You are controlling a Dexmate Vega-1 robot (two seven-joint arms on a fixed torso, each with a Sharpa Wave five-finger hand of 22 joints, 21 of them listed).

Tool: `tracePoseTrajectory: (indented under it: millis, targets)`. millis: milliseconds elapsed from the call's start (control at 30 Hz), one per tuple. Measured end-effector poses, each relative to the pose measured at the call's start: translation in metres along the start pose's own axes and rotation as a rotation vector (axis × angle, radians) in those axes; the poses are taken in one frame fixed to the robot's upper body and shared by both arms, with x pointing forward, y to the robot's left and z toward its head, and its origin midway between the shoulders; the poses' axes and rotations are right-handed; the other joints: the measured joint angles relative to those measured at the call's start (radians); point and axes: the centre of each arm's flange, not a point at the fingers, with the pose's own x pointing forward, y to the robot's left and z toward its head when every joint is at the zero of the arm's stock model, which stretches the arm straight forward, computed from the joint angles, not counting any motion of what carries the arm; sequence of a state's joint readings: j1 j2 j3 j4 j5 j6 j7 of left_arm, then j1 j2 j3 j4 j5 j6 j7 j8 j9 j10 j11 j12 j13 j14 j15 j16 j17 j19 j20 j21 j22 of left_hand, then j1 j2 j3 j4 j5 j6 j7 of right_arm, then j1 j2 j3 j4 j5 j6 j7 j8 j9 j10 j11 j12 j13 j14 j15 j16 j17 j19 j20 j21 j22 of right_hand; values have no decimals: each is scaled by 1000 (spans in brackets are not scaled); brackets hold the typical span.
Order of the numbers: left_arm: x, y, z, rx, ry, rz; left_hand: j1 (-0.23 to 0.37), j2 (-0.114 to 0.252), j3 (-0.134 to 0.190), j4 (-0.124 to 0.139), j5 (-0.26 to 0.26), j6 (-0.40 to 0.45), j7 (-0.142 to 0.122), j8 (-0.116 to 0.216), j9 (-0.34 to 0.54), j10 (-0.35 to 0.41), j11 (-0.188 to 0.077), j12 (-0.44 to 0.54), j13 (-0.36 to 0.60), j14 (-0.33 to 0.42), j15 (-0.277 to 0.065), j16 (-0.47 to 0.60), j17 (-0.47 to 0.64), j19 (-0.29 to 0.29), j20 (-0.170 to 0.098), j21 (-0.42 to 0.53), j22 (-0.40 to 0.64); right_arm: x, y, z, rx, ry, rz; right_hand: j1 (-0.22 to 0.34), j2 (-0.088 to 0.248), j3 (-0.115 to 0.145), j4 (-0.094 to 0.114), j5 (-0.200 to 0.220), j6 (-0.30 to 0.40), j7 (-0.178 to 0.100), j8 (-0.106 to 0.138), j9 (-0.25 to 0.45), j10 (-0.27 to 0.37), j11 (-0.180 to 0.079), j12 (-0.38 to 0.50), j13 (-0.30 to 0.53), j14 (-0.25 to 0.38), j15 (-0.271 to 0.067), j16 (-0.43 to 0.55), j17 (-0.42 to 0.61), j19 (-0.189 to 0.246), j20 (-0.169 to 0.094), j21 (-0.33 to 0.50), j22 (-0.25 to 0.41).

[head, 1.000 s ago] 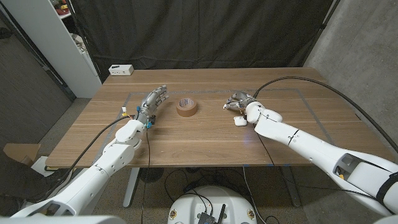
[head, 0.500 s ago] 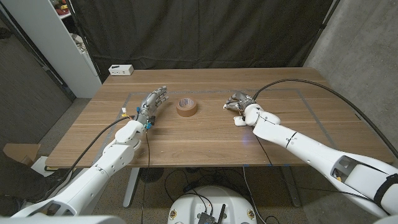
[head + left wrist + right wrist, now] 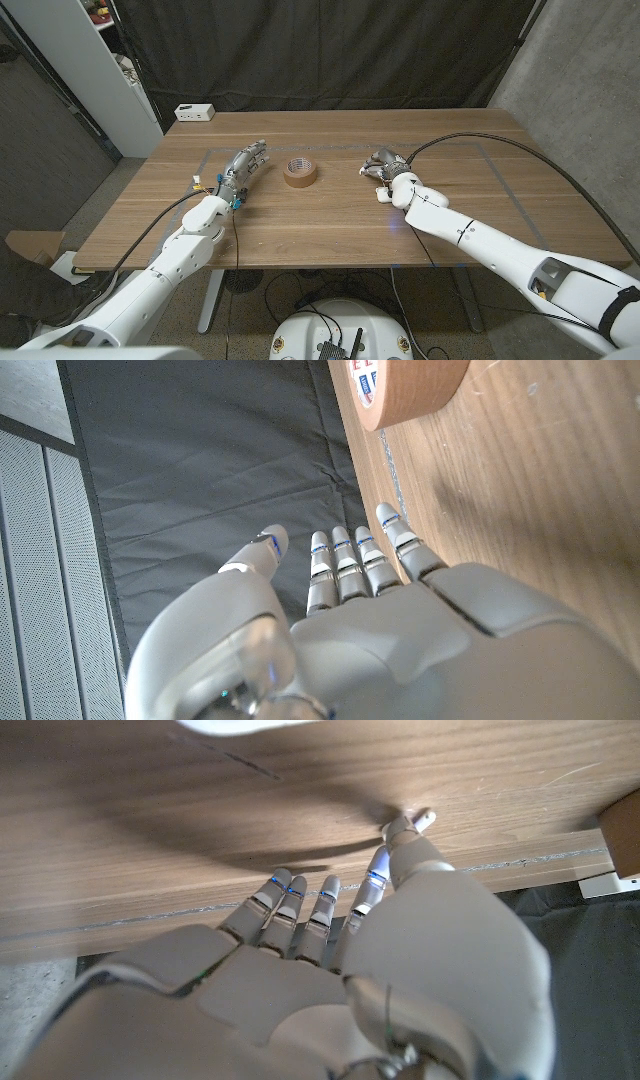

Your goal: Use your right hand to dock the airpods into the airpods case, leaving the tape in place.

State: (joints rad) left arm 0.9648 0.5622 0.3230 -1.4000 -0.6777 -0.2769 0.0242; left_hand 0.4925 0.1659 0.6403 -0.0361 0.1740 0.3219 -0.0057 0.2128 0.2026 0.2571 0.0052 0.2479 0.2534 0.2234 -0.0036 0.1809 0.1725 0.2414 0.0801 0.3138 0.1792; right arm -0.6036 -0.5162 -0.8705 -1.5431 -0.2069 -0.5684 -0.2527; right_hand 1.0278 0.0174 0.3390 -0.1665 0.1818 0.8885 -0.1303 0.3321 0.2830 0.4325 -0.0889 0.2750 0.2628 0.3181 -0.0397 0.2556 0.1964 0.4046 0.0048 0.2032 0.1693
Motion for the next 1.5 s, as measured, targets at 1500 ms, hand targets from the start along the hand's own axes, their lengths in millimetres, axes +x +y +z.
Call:
tracePoseTrajectory:
  millis: [1500]
  targets:
    - [3,-11,0,-2,-6,-16,0,0,8,-8,4,4,4,0,0,5,-5,0,5,0,0,0,0,4,4,-8,0,-59,-37,-10,-136,-82,-5,52,12,-30,8,0,51,6,64,74,54,-3,15,32,44,-4,26,17,77,-50,7,0]
